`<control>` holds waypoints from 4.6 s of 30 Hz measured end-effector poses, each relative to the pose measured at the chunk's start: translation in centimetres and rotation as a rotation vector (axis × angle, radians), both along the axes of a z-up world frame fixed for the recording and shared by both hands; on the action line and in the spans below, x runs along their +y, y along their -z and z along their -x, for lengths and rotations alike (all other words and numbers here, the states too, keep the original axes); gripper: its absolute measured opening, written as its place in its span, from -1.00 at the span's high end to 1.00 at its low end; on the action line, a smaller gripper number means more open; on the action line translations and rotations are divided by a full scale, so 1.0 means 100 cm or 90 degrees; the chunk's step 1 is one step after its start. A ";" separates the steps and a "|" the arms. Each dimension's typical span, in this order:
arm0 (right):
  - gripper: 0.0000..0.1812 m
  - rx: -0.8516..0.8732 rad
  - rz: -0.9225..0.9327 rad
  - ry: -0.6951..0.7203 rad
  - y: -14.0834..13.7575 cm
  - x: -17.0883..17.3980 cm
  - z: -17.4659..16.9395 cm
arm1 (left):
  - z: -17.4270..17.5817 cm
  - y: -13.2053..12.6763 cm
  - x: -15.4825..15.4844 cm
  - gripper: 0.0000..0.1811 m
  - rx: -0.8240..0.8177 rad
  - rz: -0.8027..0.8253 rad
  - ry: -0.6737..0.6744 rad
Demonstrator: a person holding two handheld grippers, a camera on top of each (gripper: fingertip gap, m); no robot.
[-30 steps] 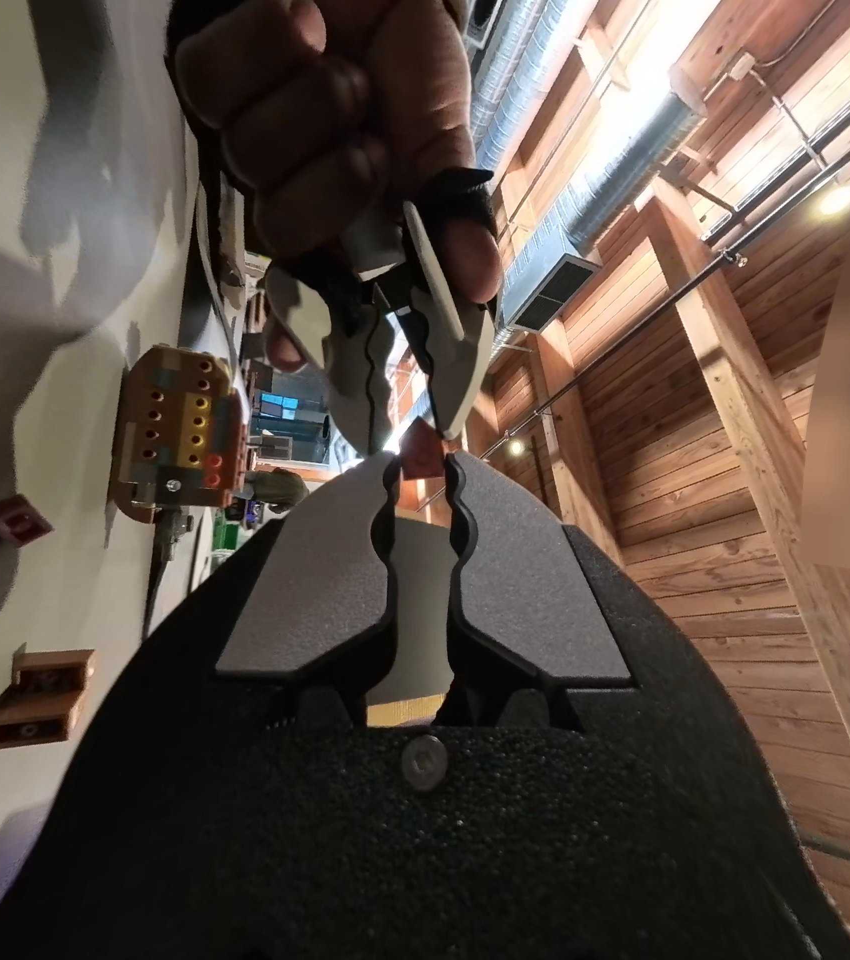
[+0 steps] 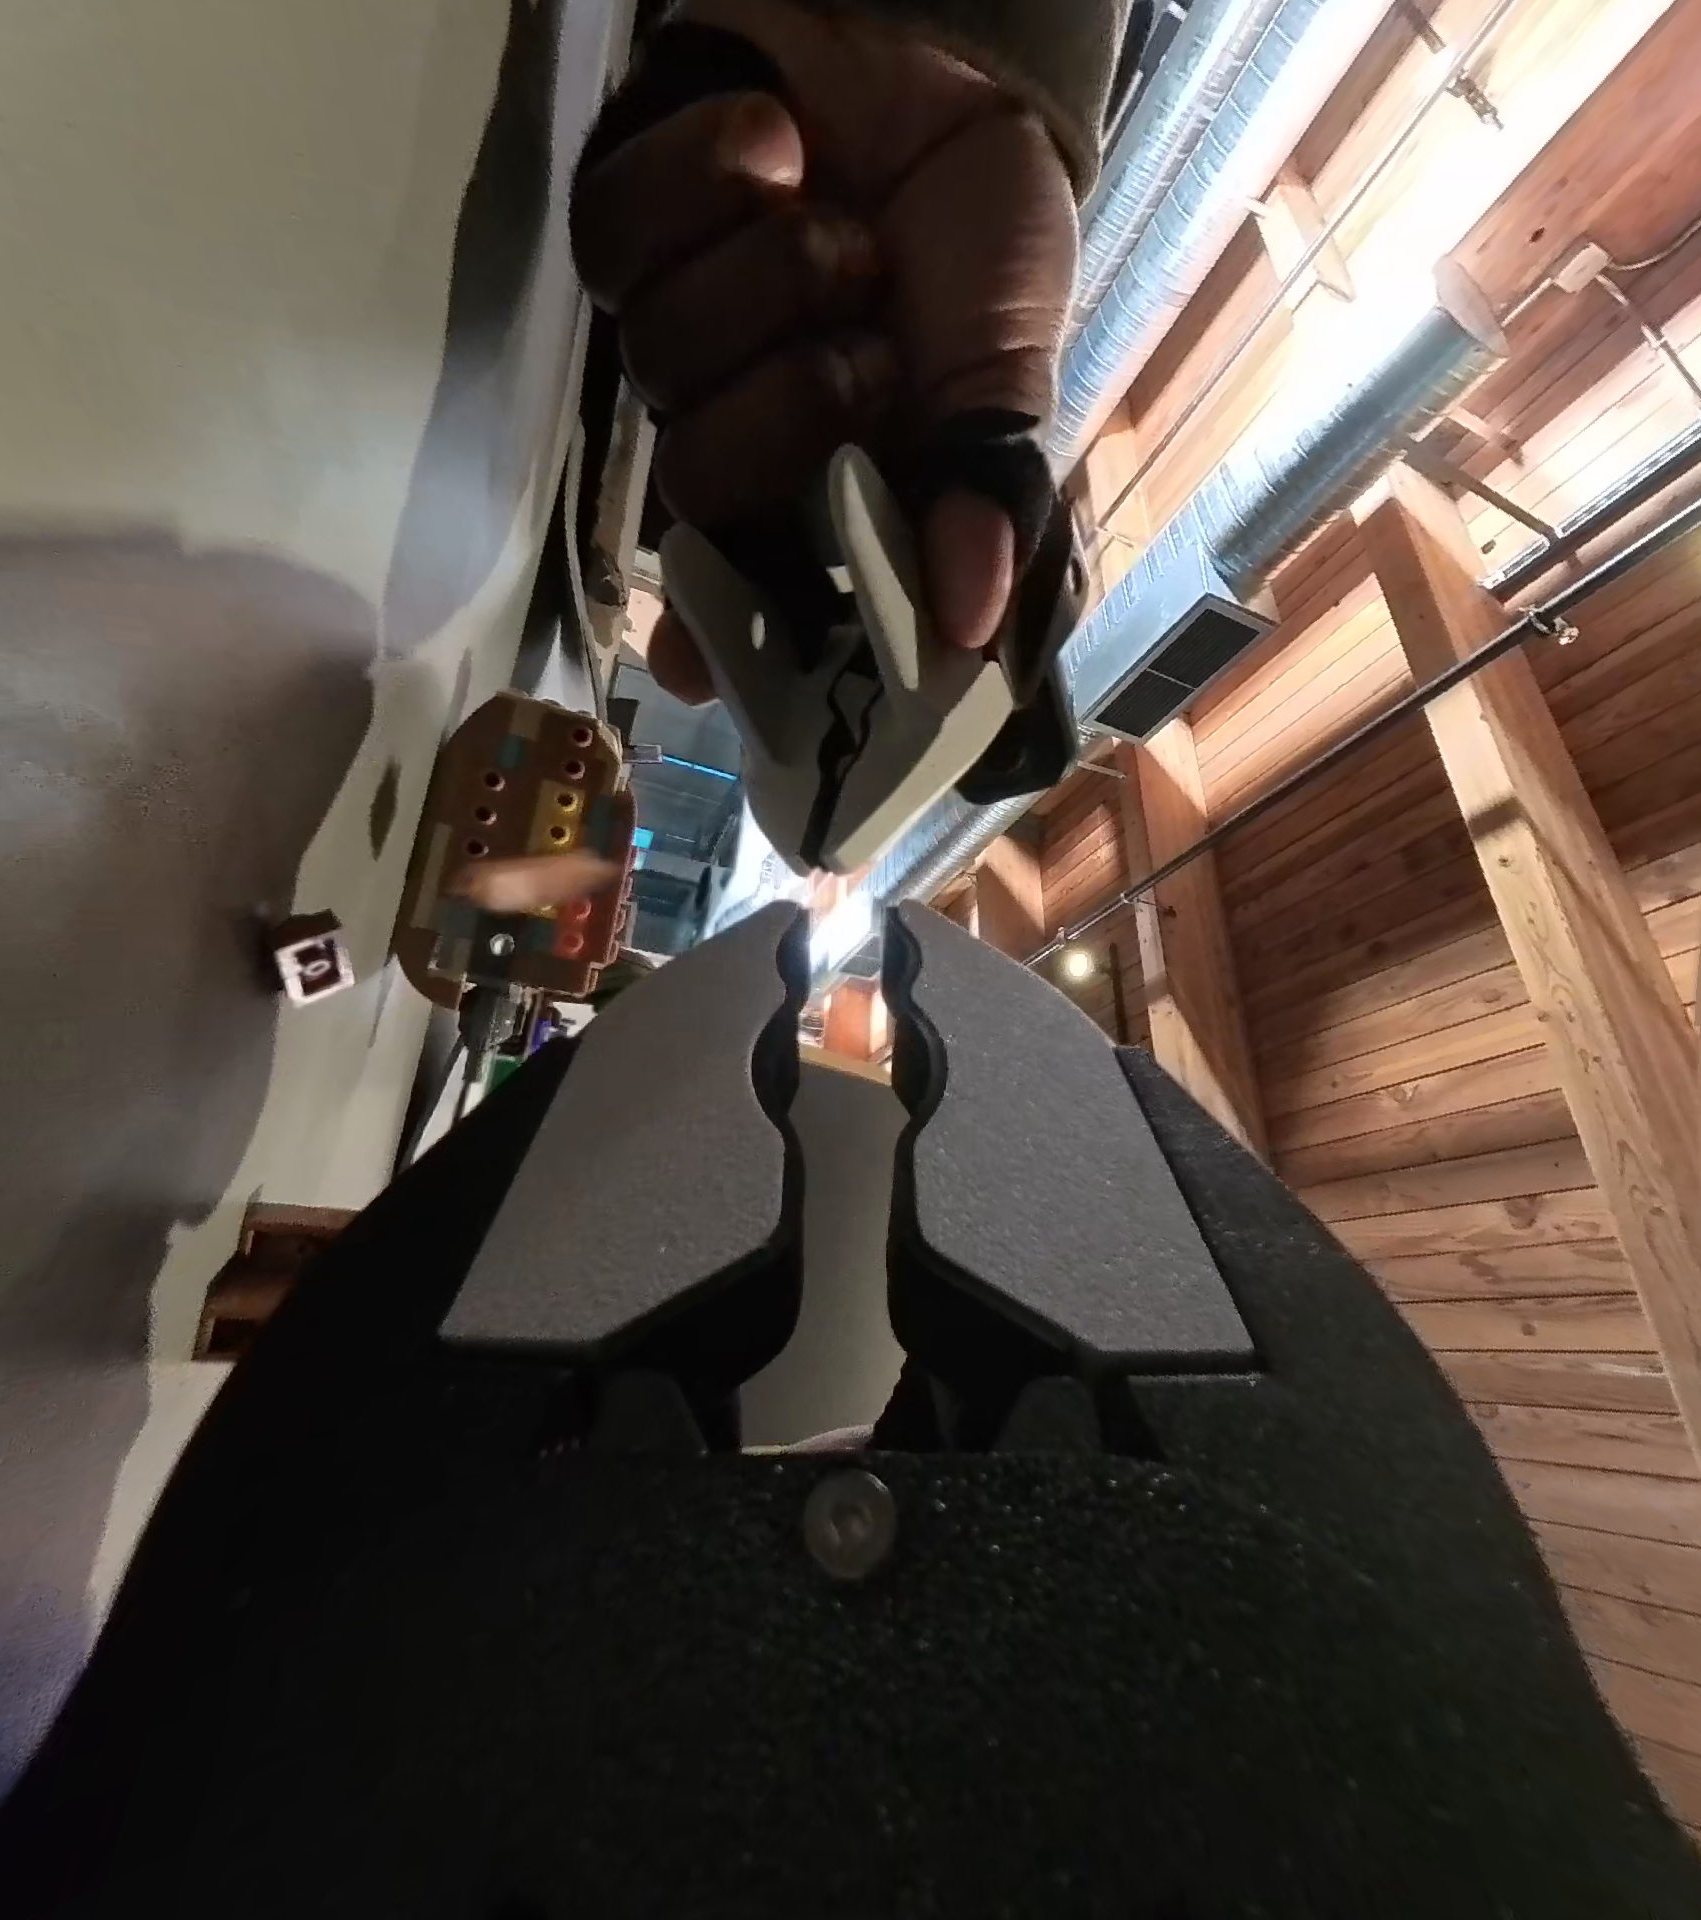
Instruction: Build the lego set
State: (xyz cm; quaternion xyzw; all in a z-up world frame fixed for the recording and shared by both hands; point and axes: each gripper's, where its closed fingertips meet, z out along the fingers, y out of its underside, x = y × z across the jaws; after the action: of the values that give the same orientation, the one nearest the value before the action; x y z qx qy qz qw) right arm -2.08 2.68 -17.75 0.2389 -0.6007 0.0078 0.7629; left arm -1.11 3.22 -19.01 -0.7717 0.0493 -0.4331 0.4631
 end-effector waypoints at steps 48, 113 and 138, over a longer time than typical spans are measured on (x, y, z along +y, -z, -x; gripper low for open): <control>0.91 -0.203 0.140 0.096 0.029 0.055 -0.031 | 0.020 0.060 0.003 0.75 0.482 0.180 -0.157; 0.93 -0.300 0.167 0.101 0.051 0.054 -0.035 | 0.027 0.074 -0.006 0.82 0.565 0.169 -0.114; 0.93 -0.301 0.176 0.096 0.051 0.053 -0.035 | 0.027 0.062 -0.009 0.82 0.480 0.113 -0.049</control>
State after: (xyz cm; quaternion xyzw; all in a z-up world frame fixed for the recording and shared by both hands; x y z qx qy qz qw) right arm 1.42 8.02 -22.84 0.0787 -0.7716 0.0881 0.6250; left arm -3.81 2.37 -25.18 -0.9149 0.1497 -0.1044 0.3600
